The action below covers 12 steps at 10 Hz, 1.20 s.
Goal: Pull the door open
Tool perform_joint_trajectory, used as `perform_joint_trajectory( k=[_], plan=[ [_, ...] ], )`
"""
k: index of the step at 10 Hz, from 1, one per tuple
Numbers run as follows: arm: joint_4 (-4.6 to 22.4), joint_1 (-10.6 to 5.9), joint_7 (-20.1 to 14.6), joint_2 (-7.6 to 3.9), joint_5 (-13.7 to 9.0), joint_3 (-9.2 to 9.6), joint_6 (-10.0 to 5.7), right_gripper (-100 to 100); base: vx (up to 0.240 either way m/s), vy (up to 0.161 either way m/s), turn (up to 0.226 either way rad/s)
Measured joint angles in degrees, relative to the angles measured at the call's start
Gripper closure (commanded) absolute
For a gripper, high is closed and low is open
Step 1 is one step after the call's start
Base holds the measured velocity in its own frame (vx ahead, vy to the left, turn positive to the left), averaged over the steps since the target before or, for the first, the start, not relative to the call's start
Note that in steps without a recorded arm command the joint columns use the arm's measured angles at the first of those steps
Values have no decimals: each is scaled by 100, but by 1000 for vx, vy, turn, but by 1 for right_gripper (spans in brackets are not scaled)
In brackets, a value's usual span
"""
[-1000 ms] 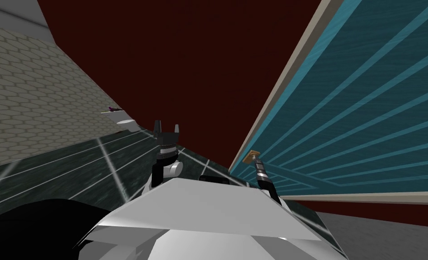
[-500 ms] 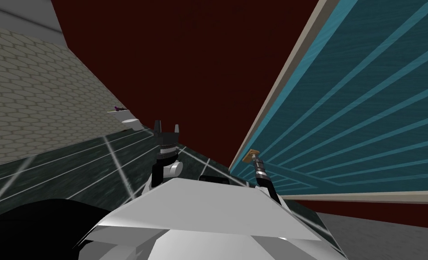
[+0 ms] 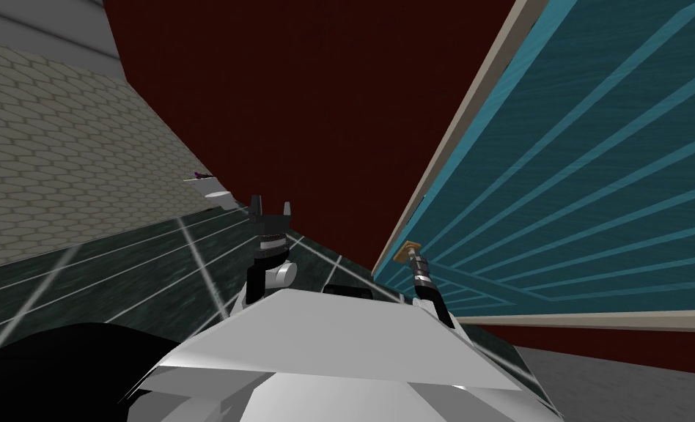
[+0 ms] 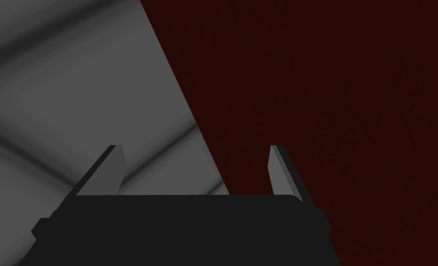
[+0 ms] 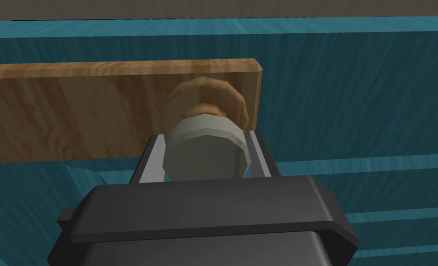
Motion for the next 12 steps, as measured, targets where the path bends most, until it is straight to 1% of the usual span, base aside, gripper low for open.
perform_joint_trajectory(
  k=[3, 5, 7, 9, 12],
  plan=[
    [62, -94, -404, -29, -171, 44, 33, 100, -51, -9, 31],
    [132, -206, -707, -60, -352, 79, 62, 100, -66, -12, 54],
    [156, -266, -998, -84, -482, 110, 90, 100, -57, -7, 33],
    [224, -339, -1261, -107, -596, 142, 94, 100, -47, -10, 31],
    [250, -419, -1602, -134, -751, 175, 143, 100, -53, -10, 36]
  ],
)
